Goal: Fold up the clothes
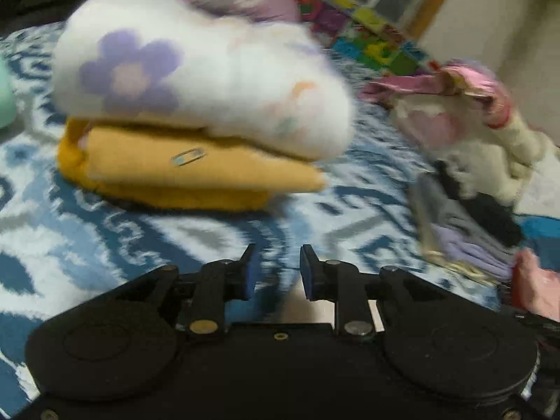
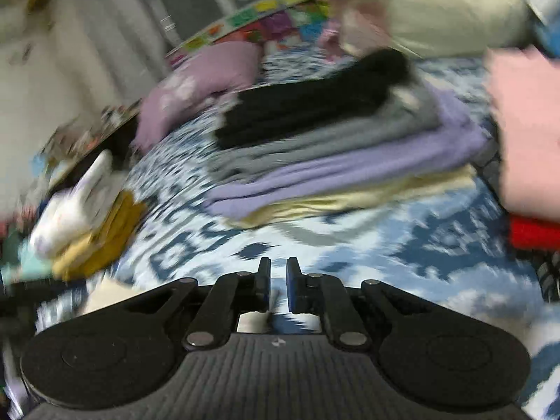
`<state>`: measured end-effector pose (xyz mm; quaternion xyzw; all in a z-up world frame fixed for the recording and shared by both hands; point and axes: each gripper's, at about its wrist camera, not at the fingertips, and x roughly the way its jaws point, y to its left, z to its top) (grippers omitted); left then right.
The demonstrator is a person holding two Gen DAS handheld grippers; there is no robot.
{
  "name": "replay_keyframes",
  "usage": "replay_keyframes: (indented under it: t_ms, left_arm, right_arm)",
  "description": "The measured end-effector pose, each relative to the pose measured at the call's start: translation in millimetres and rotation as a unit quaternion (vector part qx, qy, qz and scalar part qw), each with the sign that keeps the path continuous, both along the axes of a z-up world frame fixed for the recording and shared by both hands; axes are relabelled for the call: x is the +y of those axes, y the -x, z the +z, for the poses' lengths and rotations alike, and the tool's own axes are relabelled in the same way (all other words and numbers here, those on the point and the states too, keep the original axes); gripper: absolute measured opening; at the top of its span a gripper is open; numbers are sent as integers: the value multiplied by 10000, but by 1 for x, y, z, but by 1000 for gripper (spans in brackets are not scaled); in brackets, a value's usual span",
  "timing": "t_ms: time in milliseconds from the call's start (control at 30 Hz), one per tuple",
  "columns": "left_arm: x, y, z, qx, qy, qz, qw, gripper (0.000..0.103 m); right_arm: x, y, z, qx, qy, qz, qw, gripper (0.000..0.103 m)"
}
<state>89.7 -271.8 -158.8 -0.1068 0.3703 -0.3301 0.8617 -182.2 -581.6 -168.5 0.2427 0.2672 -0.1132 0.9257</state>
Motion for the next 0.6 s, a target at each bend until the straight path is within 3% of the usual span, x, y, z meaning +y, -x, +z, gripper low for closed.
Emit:
replay_keyframes:
  t_ms: [167, 267, 300, 400, 600]
  left_arm:
    - [-27, 14, -2, -104, 63, -881, 9960, 22]
    - [-36, 8, -24, 196, -387, -665, 9968, 20]
    - [-35, 5, -27, 256, -395, -606, 9971, 7]
    - [-31, -1, -35, 411, -411, -451, 9973, 7]
    - [-22, 2, -25, 359, -310, -378, 9982, 9]
  right_arm:
    - [18, -13, -8, 211, 173, 568, 9980, 14]
    - [25, -17, -14, 394, 268, 798, 9957, 9]
    - [22, -16, -19, 451, 253, 744, 9959, 1]
    - [10, -13, -32, 547, 54, 540, 9970, 0]
    - [13, -12, -26, 626, 327, 350, 9969, 0]
